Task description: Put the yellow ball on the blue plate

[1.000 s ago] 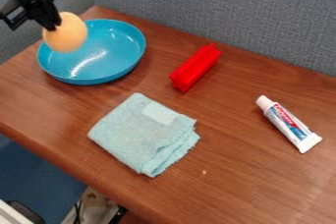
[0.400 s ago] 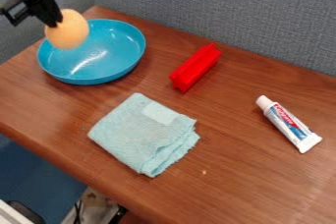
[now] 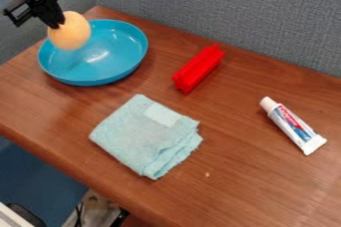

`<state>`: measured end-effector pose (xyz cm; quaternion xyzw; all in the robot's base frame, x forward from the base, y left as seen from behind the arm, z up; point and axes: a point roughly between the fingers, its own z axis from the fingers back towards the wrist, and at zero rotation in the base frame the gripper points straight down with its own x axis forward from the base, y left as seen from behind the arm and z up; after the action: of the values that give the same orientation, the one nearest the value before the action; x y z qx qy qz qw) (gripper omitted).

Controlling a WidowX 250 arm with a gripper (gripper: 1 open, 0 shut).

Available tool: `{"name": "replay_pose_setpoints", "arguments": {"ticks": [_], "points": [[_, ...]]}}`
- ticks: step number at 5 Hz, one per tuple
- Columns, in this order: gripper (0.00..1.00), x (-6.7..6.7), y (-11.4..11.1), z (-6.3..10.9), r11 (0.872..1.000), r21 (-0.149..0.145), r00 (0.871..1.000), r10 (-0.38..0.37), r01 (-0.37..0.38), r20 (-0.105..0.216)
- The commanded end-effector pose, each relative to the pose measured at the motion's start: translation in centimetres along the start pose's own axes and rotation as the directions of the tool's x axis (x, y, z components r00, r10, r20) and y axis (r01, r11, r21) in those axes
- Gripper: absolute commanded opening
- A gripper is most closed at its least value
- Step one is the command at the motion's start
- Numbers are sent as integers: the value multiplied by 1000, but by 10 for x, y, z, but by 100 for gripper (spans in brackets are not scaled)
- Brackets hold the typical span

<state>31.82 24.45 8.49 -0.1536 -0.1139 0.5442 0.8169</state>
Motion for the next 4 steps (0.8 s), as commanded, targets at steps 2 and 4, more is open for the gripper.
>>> {"name": "replay_pose_setpoints", "arguments": {"ticks": [2, 4], "points": [[0, 24, -7, 2, 1000, -13, 999, -26, 27, 38], [0, 27, -6, -14, 998, -5, 997, -70, 70, 42]]}}
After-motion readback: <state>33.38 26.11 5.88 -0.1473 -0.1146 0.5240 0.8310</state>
